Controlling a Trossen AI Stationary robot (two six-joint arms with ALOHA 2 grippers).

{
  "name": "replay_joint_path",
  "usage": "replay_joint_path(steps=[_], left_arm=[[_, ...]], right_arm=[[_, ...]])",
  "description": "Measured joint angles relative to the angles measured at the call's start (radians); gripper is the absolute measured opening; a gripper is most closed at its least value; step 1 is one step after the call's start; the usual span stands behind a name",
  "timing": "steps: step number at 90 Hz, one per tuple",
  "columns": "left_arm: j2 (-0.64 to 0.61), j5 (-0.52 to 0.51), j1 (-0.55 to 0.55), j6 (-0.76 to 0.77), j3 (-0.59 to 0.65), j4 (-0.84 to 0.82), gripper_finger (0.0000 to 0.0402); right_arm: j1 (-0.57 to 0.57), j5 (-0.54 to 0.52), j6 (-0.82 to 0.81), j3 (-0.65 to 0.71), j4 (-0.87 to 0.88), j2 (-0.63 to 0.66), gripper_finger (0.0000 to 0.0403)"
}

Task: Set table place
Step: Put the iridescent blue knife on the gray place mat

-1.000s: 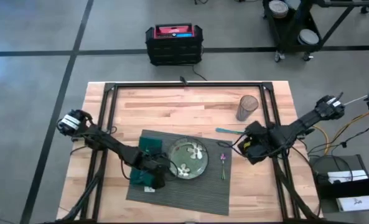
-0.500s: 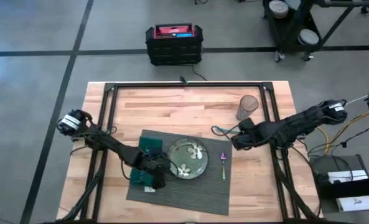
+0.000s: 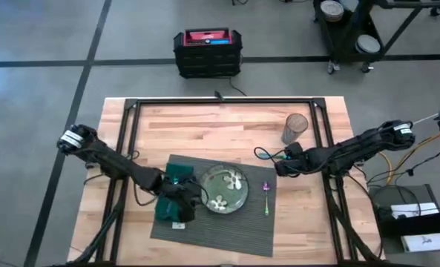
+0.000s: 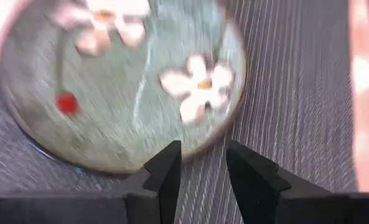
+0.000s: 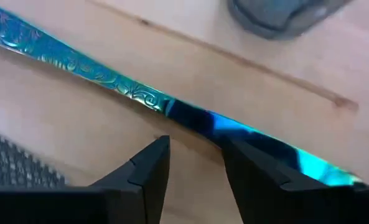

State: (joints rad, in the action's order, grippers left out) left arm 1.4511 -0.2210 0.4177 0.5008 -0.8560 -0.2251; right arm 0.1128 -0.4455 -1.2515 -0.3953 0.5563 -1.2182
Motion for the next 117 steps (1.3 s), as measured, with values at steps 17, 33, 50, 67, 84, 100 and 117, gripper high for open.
replay_joint_path(steps=[17, 33, 50, 67, 84, 100, 117], left_arm=[[-0.099, -0.059, -0.052, -0.060, -0.001, 0.005, 0.0114], [-0.109, -0.097, -0.149, -0.124, -0.001, 0.022, 0.0114], [-0.041, 0.064, -0.314, -0.153, -0.001, 0.132, 0.0114], [0.108, 0.137, -0.444, -0.249, -0.069, 0.152, 0.0114], [0.325, 0.180, -0.513, -0.391, -0.256, 0.114, 0.0114], [0.529, 0.183, -0.561, -0.497, -0.443, 0.011, 0.0114], [0.646, 0.181, -0.598, -0.543, -0.559, -0.059, 0.0114]], right_arm=[[0.000, 0.040, 0.167, 0.024, -0.368, -0.028, 0.0128], [-0.016, 0.040, 0.404, 0.014, -0.746, -0.143, 0.0123], [-0.060, 0.156, 0.621, -0.114, -0.652, -0.153, 0.0117], [-0.073, 0.187, 0.667, -0.226, -0.208, -0.124, 0.0105], [-0.077, 0.106, 0.592, -0.207, -0.190, -0.125, 0.0088], [-0.075, 0.098, 0.553, -0.197, -0.195, -0.125, 0.0070], [-0.072, 0.094, 0.526, -0.188, -0.201, -0.125, 0.0051]])
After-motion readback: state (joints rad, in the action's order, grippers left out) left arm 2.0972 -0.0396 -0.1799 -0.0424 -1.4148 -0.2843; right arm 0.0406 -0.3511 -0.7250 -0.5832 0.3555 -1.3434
